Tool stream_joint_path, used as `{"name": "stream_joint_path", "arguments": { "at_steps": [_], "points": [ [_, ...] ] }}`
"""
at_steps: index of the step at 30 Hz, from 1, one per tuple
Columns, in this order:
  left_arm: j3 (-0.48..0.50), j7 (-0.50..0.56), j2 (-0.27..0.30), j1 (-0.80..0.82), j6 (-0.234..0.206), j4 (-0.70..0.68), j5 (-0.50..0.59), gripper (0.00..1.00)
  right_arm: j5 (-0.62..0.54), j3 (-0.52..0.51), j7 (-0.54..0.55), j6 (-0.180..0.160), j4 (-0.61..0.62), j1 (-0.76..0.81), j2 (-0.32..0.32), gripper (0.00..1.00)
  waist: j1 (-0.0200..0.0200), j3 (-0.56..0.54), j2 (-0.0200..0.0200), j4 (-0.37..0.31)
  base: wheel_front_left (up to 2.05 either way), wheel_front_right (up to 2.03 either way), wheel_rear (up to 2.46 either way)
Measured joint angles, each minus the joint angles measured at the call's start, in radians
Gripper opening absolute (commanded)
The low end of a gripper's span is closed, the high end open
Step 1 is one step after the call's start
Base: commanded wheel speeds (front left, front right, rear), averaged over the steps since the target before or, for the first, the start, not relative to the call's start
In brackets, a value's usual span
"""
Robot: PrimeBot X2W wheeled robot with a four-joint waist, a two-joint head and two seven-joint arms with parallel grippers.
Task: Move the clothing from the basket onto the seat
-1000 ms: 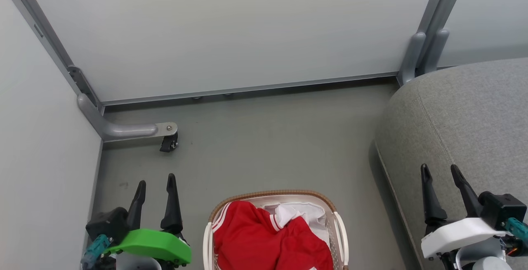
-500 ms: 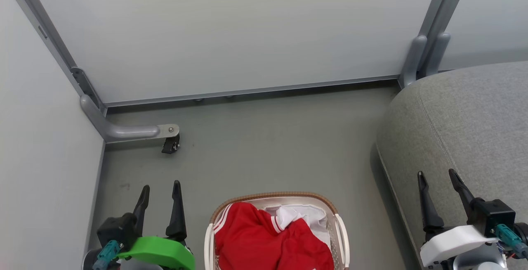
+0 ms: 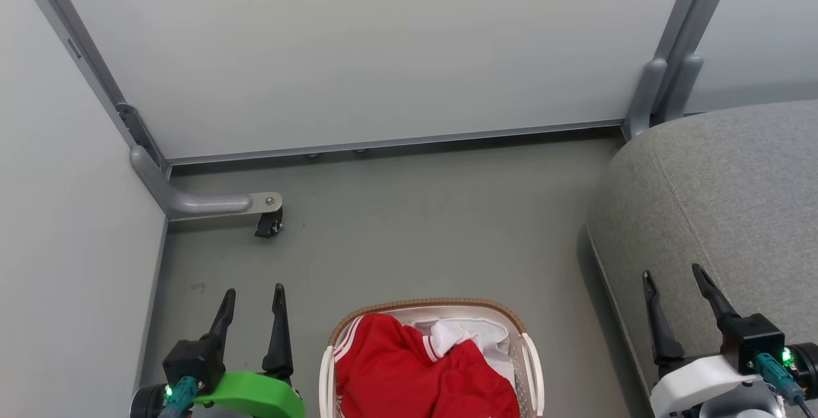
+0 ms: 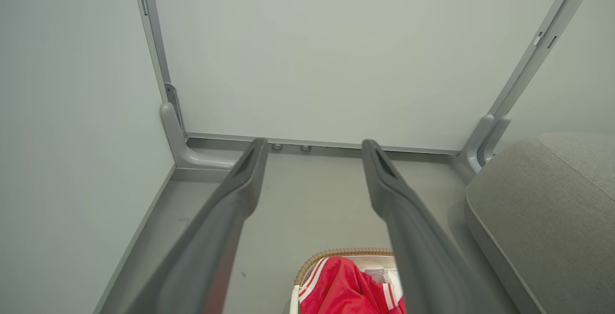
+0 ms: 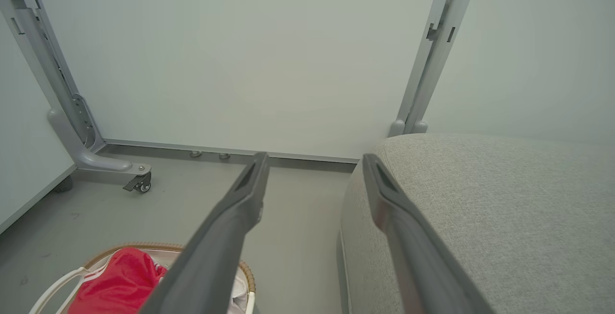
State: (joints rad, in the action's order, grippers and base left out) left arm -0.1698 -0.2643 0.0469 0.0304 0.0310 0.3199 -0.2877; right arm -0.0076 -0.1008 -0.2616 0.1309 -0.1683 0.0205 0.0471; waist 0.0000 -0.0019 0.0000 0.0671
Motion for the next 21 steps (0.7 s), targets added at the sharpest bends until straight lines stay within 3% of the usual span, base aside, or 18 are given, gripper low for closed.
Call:
{"name": "stream_joint_path", "arguments": {
  "at_steps": [21],
  "points": [
    [-0.01,0.0,0.0,0.0,0.001,0.007,0.0,1.0,0.0,-0.002,0.0,0.0,0.002,0.0,0.0,1.0,0.0,0.002,0.0,0.0,0.0,0.0,0.0]
  ]
}}
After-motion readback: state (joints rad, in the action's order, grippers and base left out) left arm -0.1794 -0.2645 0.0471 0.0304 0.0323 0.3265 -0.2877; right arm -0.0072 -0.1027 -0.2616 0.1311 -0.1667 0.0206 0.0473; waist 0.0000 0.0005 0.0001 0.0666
